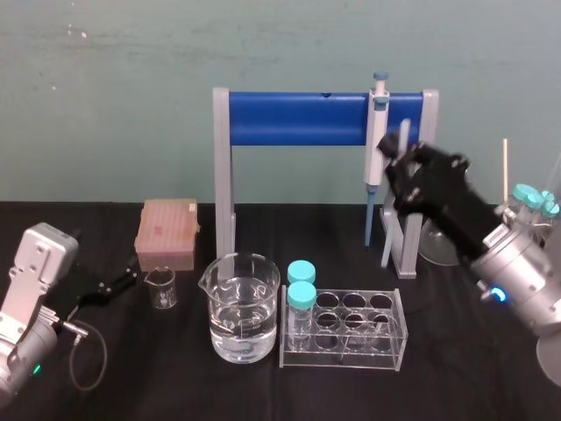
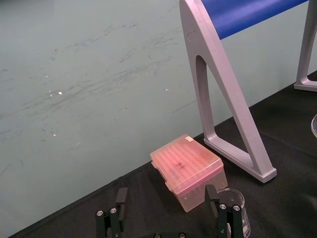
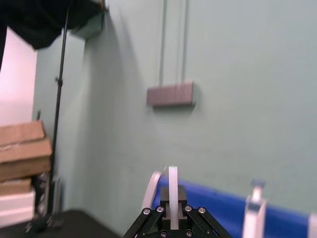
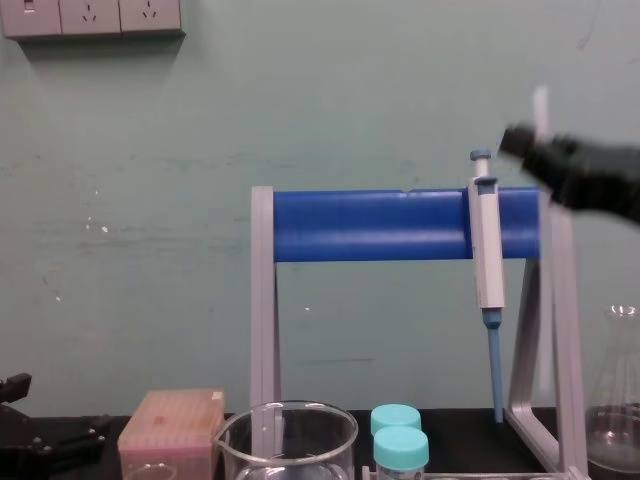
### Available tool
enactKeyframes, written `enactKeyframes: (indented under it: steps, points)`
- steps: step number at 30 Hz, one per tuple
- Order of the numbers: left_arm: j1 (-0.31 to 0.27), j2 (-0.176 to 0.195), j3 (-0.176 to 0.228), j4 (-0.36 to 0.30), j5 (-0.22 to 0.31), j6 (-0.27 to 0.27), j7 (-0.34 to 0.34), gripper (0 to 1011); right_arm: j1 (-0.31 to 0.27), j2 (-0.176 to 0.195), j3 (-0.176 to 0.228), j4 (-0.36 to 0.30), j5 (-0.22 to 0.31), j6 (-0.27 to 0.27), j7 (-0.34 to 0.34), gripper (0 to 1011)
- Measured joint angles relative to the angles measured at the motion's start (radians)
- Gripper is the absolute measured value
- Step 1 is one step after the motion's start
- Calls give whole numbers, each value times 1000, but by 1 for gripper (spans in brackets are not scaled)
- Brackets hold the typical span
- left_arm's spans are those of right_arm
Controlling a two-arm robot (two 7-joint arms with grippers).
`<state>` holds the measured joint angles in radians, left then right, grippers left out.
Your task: Pick up the stirring rod with one hand, then place it down.
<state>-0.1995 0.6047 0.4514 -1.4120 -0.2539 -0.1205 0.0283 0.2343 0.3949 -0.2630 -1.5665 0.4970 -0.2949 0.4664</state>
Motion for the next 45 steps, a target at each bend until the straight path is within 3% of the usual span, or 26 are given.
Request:
enactKeyframes:
  steps: [15, 45]
  points:
    - [0, 0, 0, 0, 0, 0, 0, 1000, -3, -11, 75, -42, -17, -21, -2, 69]
    - [0, 0, 0, 0, 0, 0, 0, 1000, -9, -12, 85, -34, -29, 2, 17, 69]
